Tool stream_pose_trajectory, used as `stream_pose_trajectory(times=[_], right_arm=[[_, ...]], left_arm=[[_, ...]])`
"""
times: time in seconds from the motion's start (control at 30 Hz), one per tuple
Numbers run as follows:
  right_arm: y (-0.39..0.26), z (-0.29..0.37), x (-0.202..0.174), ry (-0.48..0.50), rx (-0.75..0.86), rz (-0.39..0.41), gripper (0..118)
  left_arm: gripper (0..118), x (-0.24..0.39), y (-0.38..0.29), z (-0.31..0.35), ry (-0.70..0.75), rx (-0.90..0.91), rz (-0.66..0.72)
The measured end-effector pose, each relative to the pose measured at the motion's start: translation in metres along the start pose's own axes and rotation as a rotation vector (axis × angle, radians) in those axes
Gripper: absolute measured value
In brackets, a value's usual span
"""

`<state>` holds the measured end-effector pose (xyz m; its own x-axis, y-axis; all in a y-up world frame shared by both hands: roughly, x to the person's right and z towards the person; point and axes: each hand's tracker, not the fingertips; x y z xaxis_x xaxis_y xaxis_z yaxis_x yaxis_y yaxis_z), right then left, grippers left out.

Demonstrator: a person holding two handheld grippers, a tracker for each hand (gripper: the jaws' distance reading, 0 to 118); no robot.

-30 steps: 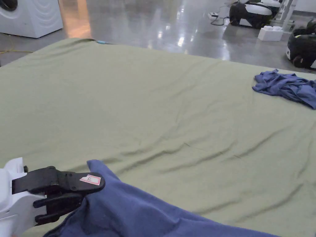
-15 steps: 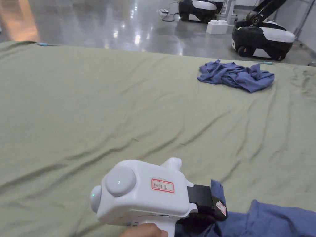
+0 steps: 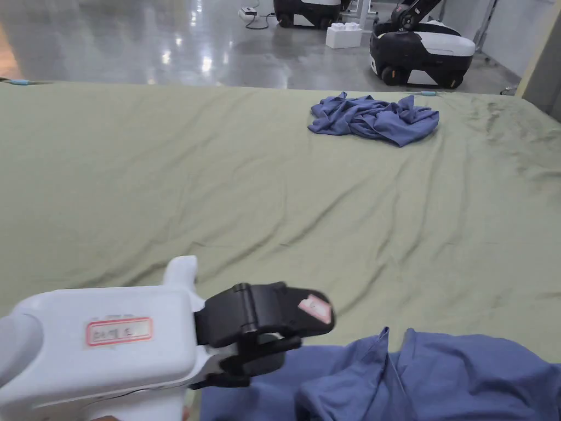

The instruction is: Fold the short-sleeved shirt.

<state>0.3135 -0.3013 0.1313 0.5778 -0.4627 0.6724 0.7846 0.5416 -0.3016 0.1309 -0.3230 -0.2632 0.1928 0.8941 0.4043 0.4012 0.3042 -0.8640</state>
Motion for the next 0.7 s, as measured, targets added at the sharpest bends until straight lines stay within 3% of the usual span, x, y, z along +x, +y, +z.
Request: stream_pose_trajectory(times=[0.03, 0.07, 0.13, 0.3, 0.53, 0.7], right_arm=[[-0.002, -0.001, 0.000, 0.007, -0.007, 0.000, 3], [-0.003, -0.002, 0.000, 0.010, -0.013, 0.000, 3], [-0.005, -0.005, 0.001, 0.011, -0.024, -0.003, 3], [-0.009, -0.004, 0.007, 0.012, -0.038, -0.040, 3], [-0.014, -0.001, 0.016, -0.001, -0.053, -0.082, 3], [-0.015, -0.005, 0.016, -0.021, -0.071, -0.086, 3]], left_arm=[[30, -0.003, -0.003, 0.002, 0.122, -0.022, -0.036], [5, -0.006, -0.007, 0.000, 0.213, -0.040, -0.061], [5, -0.017, -0.021, -0.017, 0.355, -0.086, -0.035], [5, -0.040, -0.044, -0.071, 0.256, -0.237, 0.058], [5, 0.005, -0.053, -0.119, 0.238, -0.289, -0.173], [5, 0.015, -0.076, -0.160, 0.148, -0.434, -0.220]])
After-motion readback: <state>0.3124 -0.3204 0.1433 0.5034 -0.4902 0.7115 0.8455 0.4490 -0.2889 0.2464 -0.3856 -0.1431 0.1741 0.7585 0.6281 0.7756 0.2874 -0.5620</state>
